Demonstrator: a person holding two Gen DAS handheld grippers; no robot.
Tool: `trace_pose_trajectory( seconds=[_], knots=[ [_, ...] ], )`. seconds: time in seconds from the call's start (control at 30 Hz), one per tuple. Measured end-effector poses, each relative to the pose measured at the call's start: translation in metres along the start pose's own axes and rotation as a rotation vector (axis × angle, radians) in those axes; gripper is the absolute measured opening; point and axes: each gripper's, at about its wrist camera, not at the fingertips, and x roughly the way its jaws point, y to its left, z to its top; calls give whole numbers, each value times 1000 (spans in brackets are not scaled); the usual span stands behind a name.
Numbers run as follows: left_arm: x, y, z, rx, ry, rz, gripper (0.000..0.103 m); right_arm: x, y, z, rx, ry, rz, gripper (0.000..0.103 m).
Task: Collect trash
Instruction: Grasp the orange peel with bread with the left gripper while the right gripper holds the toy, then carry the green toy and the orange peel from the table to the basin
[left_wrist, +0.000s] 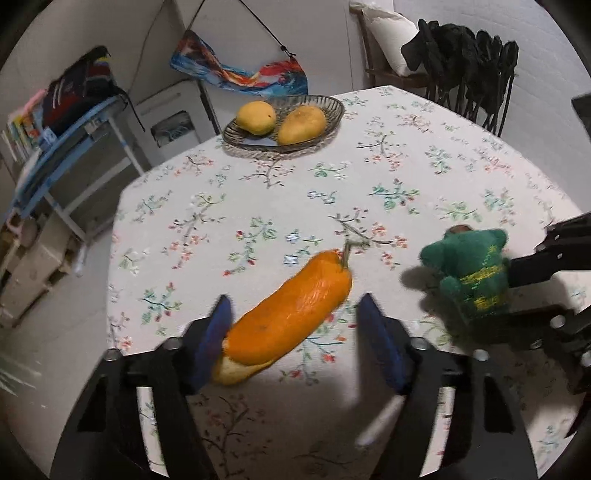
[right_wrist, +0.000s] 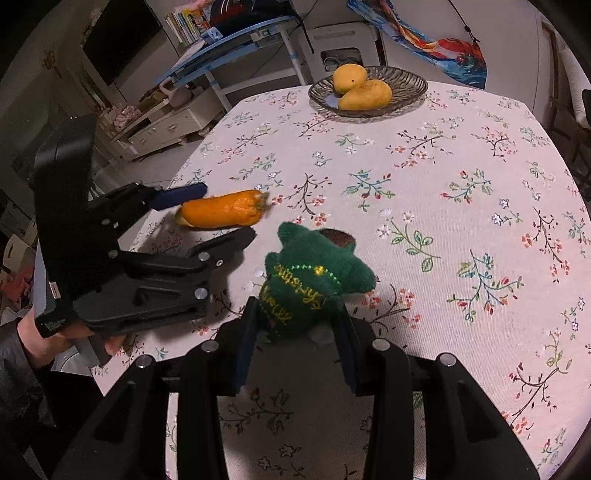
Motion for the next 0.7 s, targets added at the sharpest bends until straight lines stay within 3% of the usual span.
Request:
trace_pose_trajectory(
  seconds=[0.03,0.1,0.2,0.43,0.7],
  knots=[
    [-1,1,0,-22,6,-3,43,0,-1,0,1,0,3,40],
    [-3,1,-2,-41,17,-4,31,-1,-3,-1,9,-1,11,40],
    [-9,-3,-8,-47,37,23,21,-2,-3,-3,14,-5,14,40],
    [-35,-3,-31,-106,78,34,17,-7,-6,-9,48,-18,31,40],
    [-74,-8,-51,-197,38,-10,17,-18,-8,-20,95,-35,58,40]
  ],
)
